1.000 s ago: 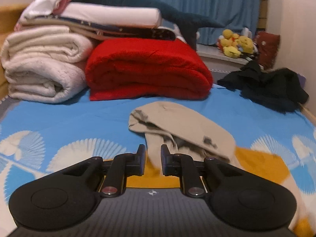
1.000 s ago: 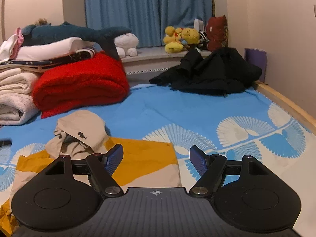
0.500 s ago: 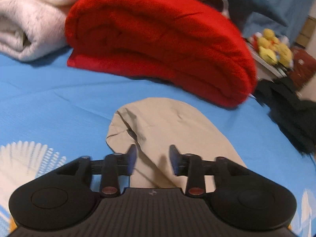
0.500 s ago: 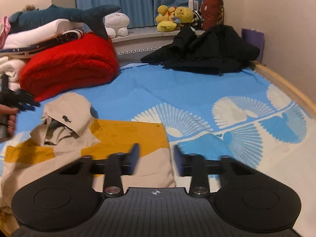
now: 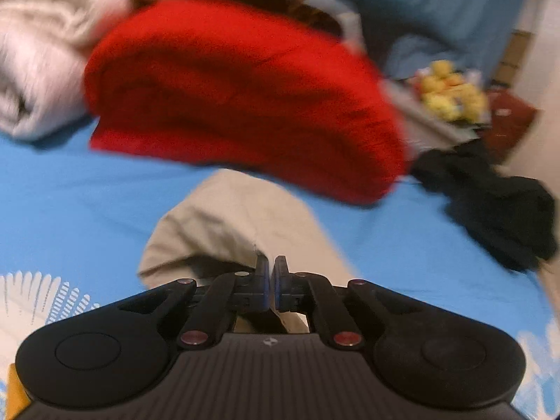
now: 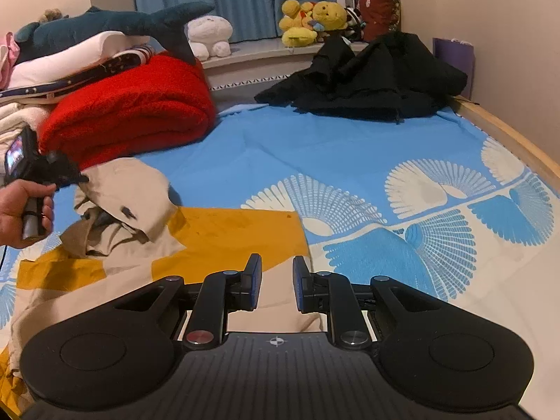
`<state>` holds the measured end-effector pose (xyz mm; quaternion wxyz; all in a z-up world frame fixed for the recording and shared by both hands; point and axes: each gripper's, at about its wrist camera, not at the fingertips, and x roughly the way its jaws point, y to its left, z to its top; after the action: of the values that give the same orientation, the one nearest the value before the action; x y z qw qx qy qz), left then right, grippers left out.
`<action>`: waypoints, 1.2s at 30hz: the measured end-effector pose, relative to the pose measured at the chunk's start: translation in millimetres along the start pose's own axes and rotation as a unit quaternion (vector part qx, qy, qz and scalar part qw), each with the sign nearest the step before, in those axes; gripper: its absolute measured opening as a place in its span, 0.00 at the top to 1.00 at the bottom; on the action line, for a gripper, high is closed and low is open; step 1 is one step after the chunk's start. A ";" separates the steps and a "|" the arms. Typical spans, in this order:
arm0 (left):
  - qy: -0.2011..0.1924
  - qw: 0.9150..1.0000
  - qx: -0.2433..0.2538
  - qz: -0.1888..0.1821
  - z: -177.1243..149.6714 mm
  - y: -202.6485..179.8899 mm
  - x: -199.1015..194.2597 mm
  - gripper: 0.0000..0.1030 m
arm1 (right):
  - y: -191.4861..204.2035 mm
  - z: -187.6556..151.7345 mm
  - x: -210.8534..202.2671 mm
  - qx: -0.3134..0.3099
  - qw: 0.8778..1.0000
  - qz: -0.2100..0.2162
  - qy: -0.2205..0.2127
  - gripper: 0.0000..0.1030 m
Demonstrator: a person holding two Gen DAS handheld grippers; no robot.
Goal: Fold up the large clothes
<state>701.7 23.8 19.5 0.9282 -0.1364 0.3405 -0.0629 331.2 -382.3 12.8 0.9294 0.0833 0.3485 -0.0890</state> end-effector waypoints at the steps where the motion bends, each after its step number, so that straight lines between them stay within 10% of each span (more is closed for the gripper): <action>1: -0.011 1.000 0.020 -0.018 -5.2 -12.3 -27.5 0.98 | 0.0 0.8 -2.0 0.002 1.000 0.001 -0.002 0.81; 6: -0.076 0.981 0.163 -0.076 -103.0 -81.5 -196.7 0.96 | -2.5 6.6 -14.3 0.036 0.999 0.018 -0.015 0.81; 10: 0.080 0.964 0.207 -0.149 -237.5 -96.5 -253.9 0.89 | -2.6 7.7 -30.4 0.058 0.997 0.044 -0.035 0.78; 13: 0.070 0.960 0.238 -0.133 -282.2 -88.4 -281.5 0.89 | -1.9 4.8 -37.2 0.070 0.995 0.063 -0.040 0.64; 20: 0.006 0.998 0.040 -0.042 -220.5 -20.3 -255.9 0.89 | 0.4 -8.8 -26.6 0.132 0.987 0.088 -0.004 0.63; 36: 0.070 0.995 -0.069 0.002 -187.3 35.1 -215.7 0.79 | 110.2 -55.4 48.1 0.098 0.974 0.168 0.120 0.50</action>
<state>416.9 63.1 4.8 0.8905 -0.1949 0.4084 -0.0468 356.4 -268.5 -50.0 0.8698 0.2417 0.4277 0.0455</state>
